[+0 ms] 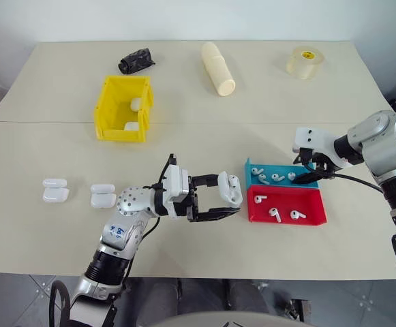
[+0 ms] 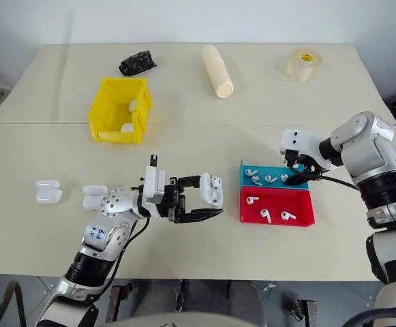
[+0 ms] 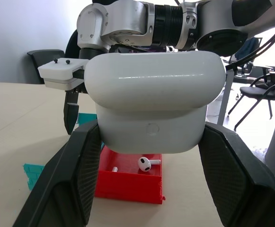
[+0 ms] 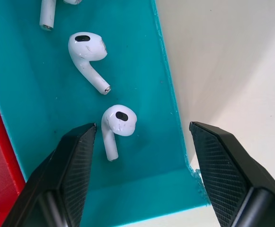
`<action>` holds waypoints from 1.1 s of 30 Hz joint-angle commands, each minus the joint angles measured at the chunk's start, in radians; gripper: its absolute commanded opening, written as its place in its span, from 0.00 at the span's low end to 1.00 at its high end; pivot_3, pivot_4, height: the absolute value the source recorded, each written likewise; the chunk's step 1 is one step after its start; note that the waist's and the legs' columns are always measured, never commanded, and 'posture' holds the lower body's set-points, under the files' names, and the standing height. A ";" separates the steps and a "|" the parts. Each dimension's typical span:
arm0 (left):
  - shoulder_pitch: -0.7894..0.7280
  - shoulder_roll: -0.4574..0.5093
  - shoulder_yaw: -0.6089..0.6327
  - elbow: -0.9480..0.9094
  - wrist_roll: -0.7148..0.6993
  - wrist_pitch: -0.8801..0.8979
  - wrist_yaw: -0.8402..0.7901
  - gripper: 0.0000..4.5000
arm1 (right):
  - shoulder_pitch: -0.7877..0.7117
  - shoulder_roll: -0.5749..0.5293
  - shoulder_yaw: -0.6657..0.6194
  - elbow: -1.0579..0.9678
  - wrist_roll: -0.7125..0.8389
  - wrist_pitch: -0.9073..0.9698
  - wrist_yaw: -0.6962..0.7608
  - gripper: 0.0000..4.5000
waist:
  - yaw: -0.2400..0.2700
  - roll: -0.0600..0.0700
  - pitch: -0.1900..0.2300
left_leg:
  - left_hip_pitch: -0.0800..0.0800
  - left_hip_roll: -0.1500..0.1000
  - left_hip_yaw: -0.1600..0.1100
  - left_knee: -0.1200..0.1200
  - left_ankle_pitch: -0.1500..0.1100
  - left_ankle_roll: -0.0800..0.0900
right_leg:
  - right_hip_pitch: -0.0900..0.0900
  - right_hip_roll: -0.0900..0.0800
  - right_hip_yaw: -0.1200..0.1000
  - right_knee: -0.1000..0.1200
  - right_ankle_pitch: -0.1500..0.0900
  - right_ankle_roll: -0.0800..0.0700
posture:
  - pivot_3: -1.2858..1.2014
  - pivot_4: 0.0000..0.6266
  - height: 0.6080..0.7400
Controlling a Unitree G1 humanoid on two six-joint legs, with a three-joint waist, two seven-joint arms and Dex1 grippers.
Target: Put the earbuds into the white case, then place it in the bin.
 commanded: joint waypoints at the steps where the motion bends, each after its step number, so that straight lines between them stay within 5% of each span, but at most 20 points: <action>1: 0.006 0.002 0.009 -0.051 -0.015 -0.013 0.003 0.62 | 0.009 -0.003 -0.011 -0.015 -0.002 -0.008 0.009 0.53 | 0.000 0.000 0.000 | 0.000 0.000 0.000 0.000 0.000 0.000 | 0.000 0.000 0.000 0.000 0.000 0.000 | 0.52 0.24 1.00; 11: 0.007 0.007 0.009 -0.058 -0.017 -0.011 0.005 0.62 | 0.018 0.006 -0.022 -0.019 0.003 -0.005 -0.002 0.53 | 0.000 0.000 0.000 | 0.000 0.000 0.000 0.000 0.000 0.000 | 0.000 0.000 0.000 0.000 0.000 0.000 | 0.52 0.24 1.00; 14: 0.007 0.007 0.009 -0.059 -0.017 -0.009 0.005 0.62 | 0.023 0.008 -0.024 -0.024 0.005 -0.002 -0.002 0.36 | 0.000 0.000 0.000 | 0.000 0.000 0.000 0.000 0.000 0.000 | 0.000 0.000 0.000 0.000 0.000 0.000 | 0.52 0.24 1.00; 25: 0.004 0.006 0.009 -0.057 -0.017 -0.008 0.003 0.62 | 0.029 0.012 -0.030 -0.023 0.013 -0.003 -0.018 0.36 | 0.000 0.000 0.000 | 0.000 0.000 0.000 0.000 0.000 0.000 | 0.000 0.000 0.000 0.000 0.000 0.000 | 0.52 0.24 1.00; 30: 0.004 0.004 0.008 -0.056 -0.017 -0.008 0.004 0.62 | 0.037 0.013 -0.034 -0.034 0.023 0.001 -0.019 0.13 | 0.000 0.000 0.000 | 0.000 0.000 0.000 0.000 0.000 0.000 | 0.000 0.000 0.000 0.000 0.000 0.000 | 0.52 0.24 1.00; 33: 0.004 0.003 0.007 -0.056 -0.017 -0.007 0.005 0.62 | 0.040 0.015 -0.041 -0.036 0.026 0.005 -0.029 0.13 | -0.001 0.000 0.000 | 0.000 0.000 0.000 0.000 0.000 0.000 | 0.000 0.000 0.000 0.000 0.000 0.000 | 0.52 0.24 1.00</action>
